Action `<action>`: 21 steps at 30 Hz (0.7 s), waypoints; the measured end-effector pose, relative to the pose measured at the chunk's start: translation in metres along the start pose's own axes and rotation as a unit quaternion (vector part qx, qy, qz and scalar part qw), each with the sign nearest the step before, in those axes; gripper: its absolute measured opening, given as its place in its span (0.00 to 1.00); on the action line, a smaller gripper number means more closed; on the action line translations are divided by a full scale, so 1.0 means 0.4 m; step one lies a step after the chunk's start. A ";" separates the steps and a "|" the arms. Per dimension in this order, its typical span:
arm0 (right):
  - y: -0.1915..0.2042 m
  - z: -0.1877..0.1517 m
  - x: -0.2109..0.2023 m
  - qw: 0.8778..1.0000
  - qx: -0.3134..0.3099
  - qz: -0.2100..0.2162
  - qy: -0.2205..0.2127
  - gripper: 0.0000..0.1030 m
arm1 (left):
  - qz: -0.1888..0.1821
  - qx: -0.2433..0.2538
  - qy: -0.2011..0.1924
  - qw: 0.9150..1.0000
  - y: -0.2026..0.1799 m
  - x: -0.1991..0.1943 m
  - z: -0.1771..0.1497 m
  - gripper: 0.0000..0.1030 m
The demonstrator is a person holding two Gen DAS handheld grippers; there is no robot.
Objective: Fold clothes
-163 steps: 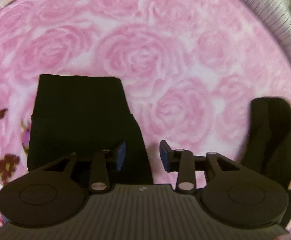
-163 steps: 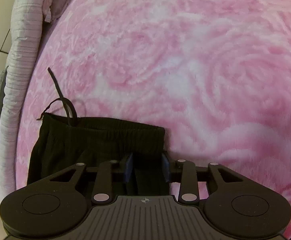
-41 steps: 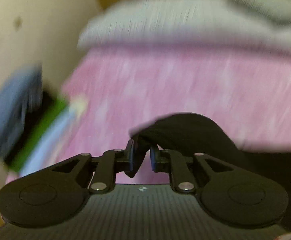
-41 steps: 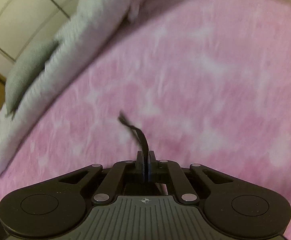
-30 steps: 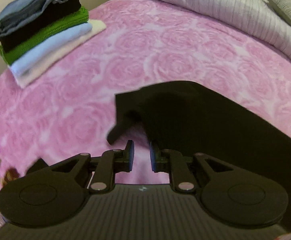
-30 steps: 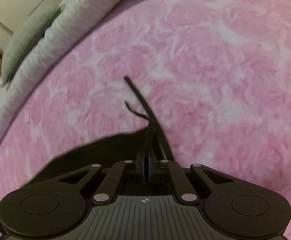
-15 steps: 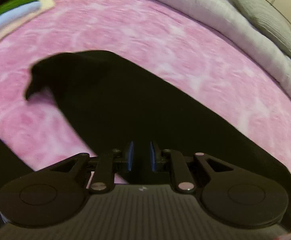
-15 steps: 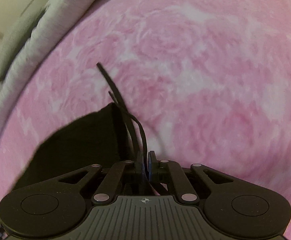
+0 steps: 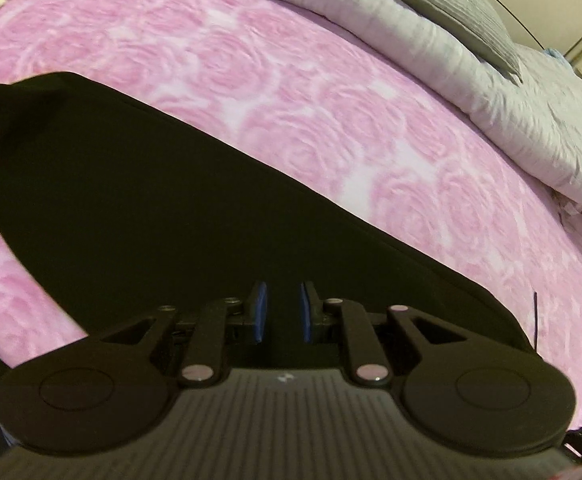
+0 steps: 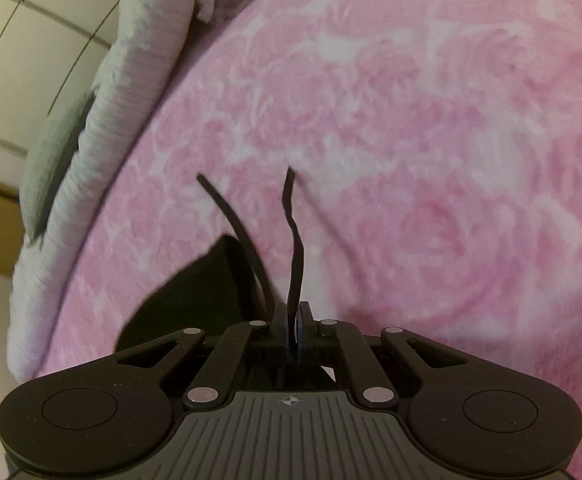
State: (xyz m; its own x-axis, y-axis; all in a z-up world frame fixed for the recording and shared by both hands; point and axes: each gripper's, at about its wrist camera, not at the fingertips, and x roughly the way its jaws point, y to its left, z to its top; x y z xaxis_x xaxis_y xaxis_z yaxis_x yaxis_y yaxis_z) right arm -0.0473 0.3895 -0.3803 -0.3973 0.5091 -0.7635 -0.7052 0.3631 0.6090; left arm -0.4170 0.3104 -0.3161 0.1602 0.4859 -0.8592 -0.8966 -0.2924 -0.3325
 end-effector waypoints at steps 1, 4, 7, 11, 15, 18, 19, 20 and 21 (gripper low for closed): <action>-0.004 -0.001 0.012 1.000 0.003 0.005 0.008 0.04 | -0.003 0.001 0.002 1.000 -0.006 0.002 -0.001 0.13; -0.022 0.001 0.051 0.998 0.048 0.027 0.025 0.04 | -0.008 0.006 0.004 1.000 -0.025 0.002 -0.006 0.13; -0.045 0.001 0.051 0.994 0.102 0.047 0.008 0.03 | -0.009 0.005 0.003 1.000 -0.030 -0.002 -0.007 0.13; -0.045 0.002 0.003 0.991 0.111 0.068 -0.042 0.01 | -0.012 -0.001 0.001 1.000 -0.031 -0.006 -0.007 0.13; -0.055 0.006 0.000 0.986 0.123 0.109 -0.023 0.05 | -0.021 -0.006 0.002 1.000 -0.043 -0.003 -0.009 0.13; -0.073 0.009 0.012 0.988 0.134 0.075 -0.022 0.17 | -0.031 -0.002 0.005 0.999 -0.064 0.001 -0.011 0.13; -0.078 0.011 0.020 0.989 0.133 0.066 -0.014 0.21 | -0.034 0.000 0.006 0.999 -0.071 0.003 -0.012 0.13; -0.080 0.013 0.027 0.990 0.130 0.060 -0.009 0.23 | -0.036 0.002 0.006 0.999 -0.077 0.004 -0.012 0.13; -0.082 0.014 0.033 0.991 0.126 0.054 -0.004 0.24 | -0.039 0.004 0.005 0.999 -0.082 0.005 -0.011 0.13</action>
State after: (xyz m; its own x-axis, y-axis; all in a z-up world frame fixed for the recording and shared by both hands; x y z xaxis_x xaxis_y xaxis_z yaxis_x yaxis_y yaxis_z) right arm -0.0261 0.3888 -0.4091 -0.4575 0.5618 -0.6893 -0.4889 0.4886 0.7227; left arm -0.3853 0.3173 -0.3086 0.2333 0.4978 -0.8353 -0.8848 -0.2476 -0.3947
